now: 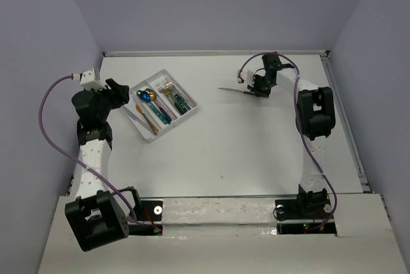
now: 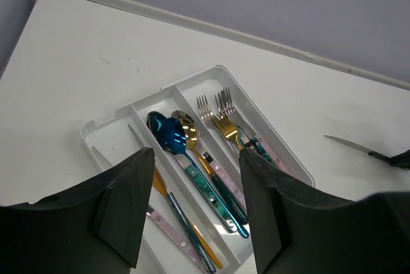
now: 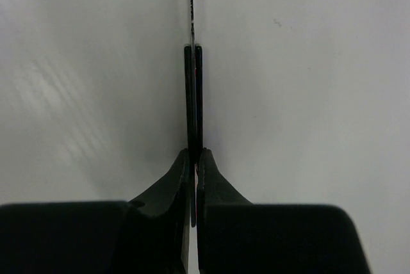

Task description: Sort the eating utensils into containers

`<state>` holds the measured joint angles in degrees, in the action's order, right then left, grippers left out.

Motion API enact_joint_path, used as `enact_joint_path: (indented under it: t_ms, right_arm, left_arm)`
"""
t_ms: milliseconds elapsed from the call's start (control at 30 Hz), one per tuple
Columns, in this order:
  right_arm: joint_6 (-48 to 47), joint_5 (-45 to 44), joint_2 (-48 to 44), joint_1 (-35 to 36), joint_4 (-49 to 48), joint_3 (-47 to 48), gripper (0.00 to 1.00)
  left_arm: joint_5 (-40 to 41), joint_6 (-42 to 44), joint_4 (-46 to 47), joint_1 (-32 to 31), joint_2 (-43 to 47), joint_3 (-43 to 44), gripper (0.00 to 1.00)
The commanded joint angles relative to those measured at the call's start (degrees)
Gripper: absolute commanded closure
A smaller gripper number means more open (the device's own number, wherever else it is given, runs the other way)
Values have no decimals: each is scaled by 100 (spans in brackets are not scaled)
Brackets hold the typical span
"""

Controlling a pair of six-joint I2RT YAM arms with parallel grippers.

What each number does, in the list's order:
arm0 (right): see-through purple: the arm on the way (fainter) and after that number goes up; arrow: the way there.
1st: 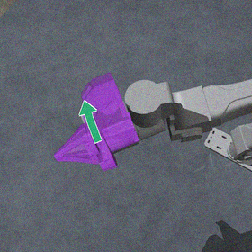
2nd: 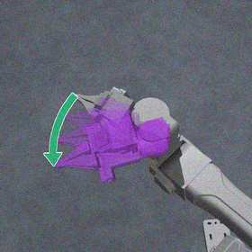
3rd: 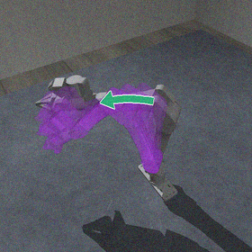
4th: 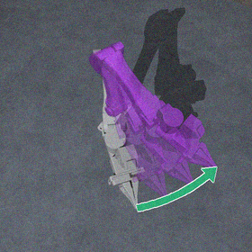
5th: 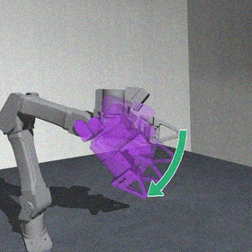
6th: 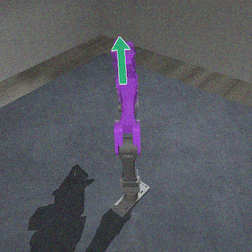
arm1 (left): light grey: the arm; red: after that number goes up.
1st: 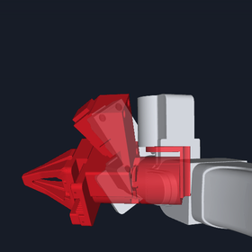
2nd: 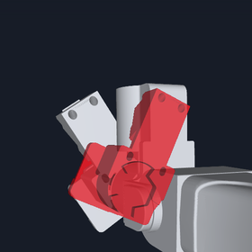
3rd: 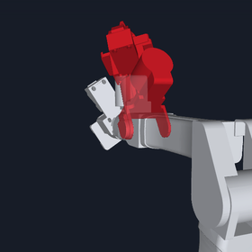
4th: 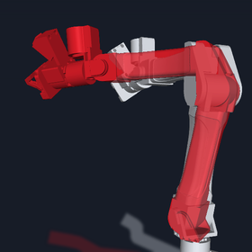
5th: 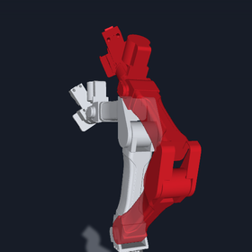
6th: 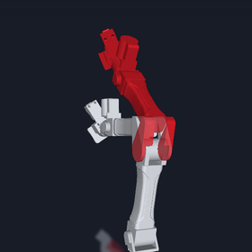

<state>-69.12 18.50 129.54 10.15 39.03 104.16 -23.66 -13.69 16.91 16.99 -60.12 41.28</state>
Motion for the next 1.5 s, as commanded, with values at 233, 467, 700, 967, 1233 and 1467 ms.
enact_joint_path:
  t_ms: [233,467,700,967,1233,1467]
  right_arm:
    - [3612,2664,-2211,-5,-2660,-1423,100]
    - [7188,3098,-2933,925,-6479,-2407,100]
    - [9169,3107,-2592,2402,-9085,-2611,100]
    - [9795,2747,-1959,3203,-9905,-2216,100]
    - [9848,2869,-1721,3440,-10037,-2110,100]
    - [9646,2860,-1695,3494,-9756,-2005,100]
  left_arm:
    - [-972,419,-161,6,395,389,36]
    - [-2036,851,-179,-609,808,372,34]
    - [-2809,377,234,-899,817,433,31]
    - [-3109,183,594,-908,1037,249,29]
    - [-3523,-37,972,-908,1055,126,32]
    - [-3576,-274,1236,-908,1029,82,34]
